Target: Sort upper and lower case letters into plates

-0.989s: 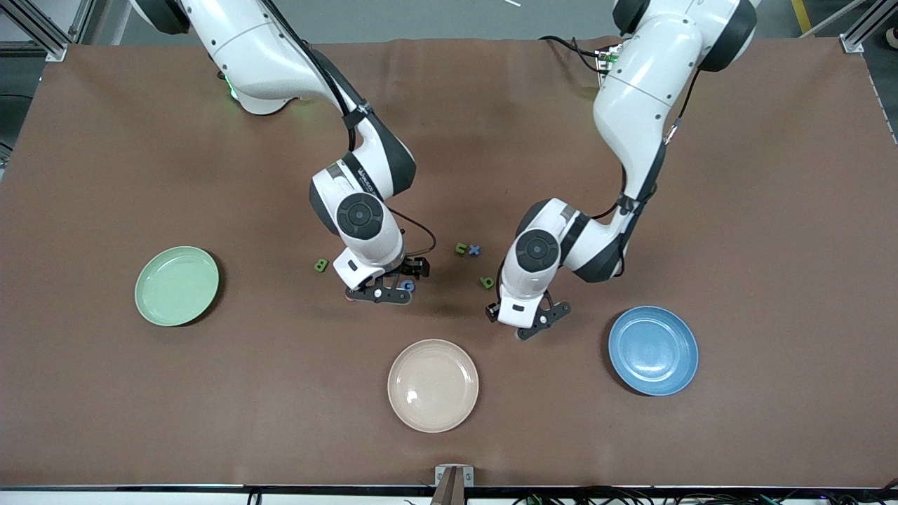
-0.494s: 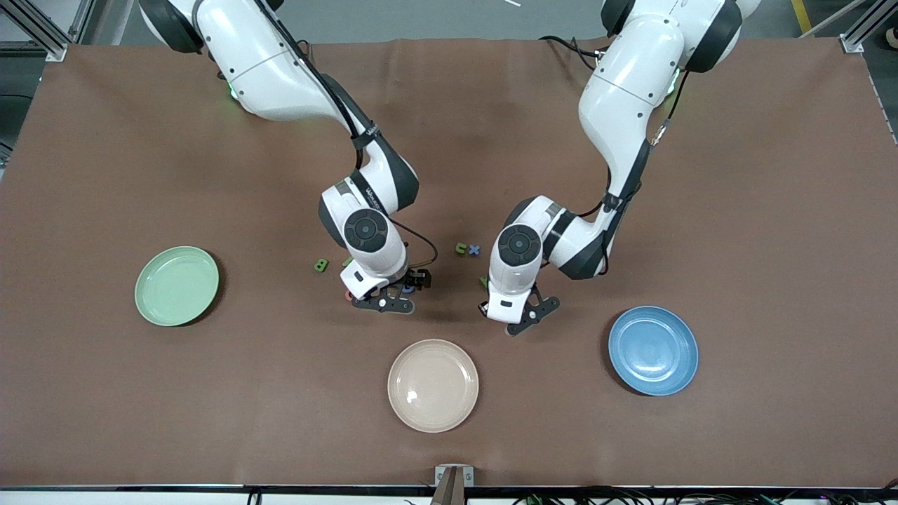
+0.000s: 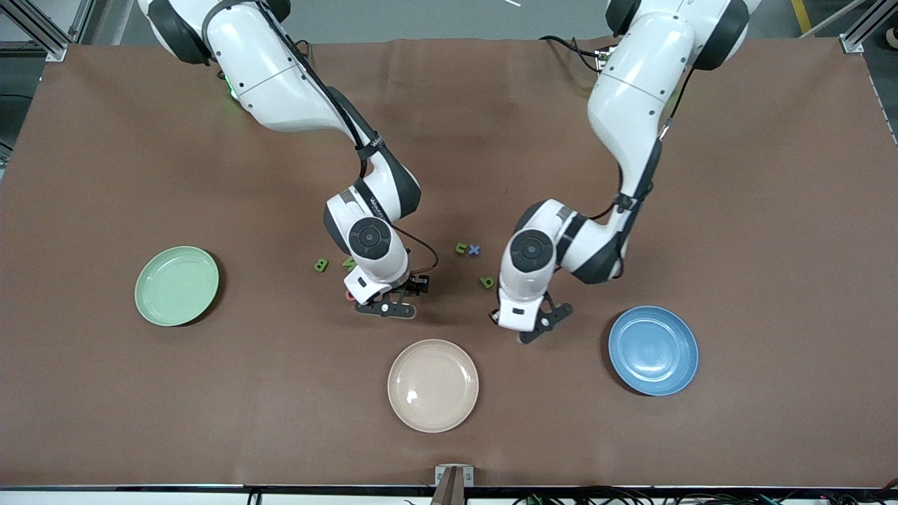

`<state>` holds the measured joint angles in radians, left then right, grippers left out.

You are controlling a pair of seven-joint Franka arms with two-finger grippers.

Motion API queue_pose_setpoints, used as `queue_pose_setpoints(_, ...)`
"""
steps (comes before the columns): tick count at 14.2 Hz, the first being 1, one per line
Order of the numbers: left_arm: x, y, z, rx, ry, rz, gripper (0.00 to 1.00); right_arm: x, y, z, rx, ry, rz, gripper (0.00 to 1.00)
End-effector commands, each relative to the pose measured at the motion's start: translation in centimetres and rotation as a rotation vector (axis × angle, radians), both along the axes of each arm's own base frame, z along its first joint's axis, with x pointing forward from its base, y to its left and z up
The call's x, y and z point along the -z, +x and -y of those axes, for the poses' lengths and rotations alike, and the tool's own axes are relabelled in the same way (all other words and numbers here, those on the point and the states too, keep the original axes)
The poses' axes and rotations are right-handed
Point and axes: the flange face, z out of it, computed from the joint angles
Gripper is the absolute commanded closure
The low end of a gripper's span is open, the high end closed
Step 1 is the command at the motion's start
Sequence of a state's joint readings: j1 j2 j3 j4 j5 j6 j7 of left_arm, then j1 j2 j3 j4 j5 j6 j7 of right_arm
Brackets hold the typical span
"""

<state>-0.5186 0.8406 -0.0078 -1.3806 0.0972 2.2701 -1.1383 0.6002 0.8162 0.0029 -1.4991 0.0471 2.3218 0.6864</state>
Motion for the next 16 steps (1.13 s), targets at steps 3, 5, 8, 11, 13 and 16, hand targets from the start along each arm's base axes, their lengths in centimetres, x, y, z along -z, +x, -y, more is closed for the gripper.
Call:
queue_pose_setpoints(3, -4.1, 4.4, -13.7, 0.156, 0.075, -0.077, 1.0, 0.1, -0.5, -1.4, -0.007, 0.002, 0.003, 0.41)
queue_pose_setpoints(5, -3.4, 5.5, -17.8, 0.207, 0.114, -0.085, 1.0, 0.1, -0.5, -1.4, -0.006, 0.003, 0.003, 0.44)
queue_pose_setpoints(8, -1.9, 7.1, -24.1, 0.272, 0.157, -0.078, 0.97, 0.3, -0.5, -1.2, -0.006, 0.0, 0.001, 0.48)
queue_pose_setpoints(11, 0.0, 7.3, -25.8, 0.319, 0.151, -0.067, 0.07, 0.6, -0.1, -0.5, -0.003, -0.003, -0.001, 0.55)
queue_pose_setpoints(13, -0.4, 7.0, -24.7, 0.296, 0.138, -0.058, 0.0, 0.7, -0.1, -0.5, -0.002, 0.005, 0.009, 0.69)
queue_pose_setpoints(16, -1.6, 5.2, -16.8, 0.181, 0.089, -0.047, 0.0, 0.2, 0.0, -0.6, 0.008, 0.008, 0.009, 0.89)
